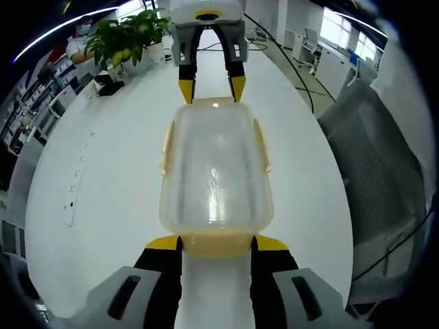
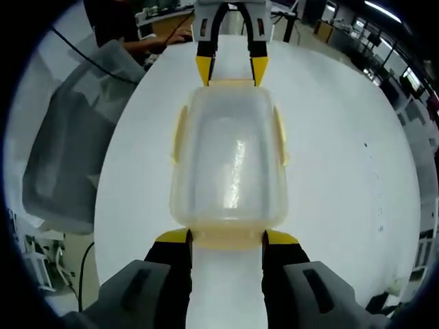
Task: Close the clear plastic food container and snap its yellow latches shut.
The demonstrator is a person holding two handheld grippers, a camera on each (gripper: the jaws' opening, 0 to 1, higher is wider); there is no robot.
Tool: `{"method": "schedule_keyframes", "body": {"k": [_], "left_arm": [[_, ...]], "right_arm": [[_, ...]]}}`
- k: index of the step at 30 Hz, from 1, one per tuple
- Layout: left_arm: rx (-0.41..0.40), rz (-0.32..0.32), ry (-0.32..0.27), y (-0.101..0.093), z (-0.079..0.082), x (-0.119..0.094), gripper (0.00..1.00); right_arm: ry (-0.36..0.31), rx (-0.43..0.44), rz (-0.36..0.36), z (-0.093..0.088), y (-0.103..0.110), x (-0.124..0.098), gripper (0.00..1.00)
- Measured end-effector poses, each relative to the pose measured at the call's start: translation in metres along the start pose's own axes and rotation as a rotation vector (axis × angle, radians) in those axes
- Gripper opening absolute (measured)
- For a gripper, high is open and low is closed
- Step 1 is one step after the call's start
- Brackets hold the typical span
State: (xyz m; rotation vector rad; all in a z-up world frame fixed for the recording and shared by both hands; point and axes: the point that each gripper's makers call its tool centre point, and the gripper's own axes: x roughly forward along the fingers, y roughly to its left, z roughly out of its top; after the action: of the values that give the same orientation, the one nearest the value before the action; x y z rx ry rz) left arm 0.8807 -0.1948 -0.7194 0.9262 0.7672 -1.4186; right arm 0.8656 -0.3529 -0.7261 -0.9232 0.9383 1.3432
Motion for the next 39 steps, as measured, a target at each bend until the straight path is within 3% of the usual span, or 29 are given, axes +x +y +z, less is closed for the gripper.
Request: {"method": "schedule_keyframes", "body": {"k": [21,26,39], "left_arm": [[-0.005,-0.017,0.002,0.001,-0.005,0.005,0.34],[0.010,-0.023,0.015,-0.002,-0.009,0.004,0.38],[-0.002,0.005,0.022,0.001,-0.008,-0.010,0.37]], "right_arm": [[-0.012,0.028,0.006,-0.003,-0.001,0.003,0.38],[-0.003,0.037,0.011,-0.004,0.000,0.003,0.39],[-0.018,0.071,-0.012,-0.001,0.001,-0.009,0.37]]}}
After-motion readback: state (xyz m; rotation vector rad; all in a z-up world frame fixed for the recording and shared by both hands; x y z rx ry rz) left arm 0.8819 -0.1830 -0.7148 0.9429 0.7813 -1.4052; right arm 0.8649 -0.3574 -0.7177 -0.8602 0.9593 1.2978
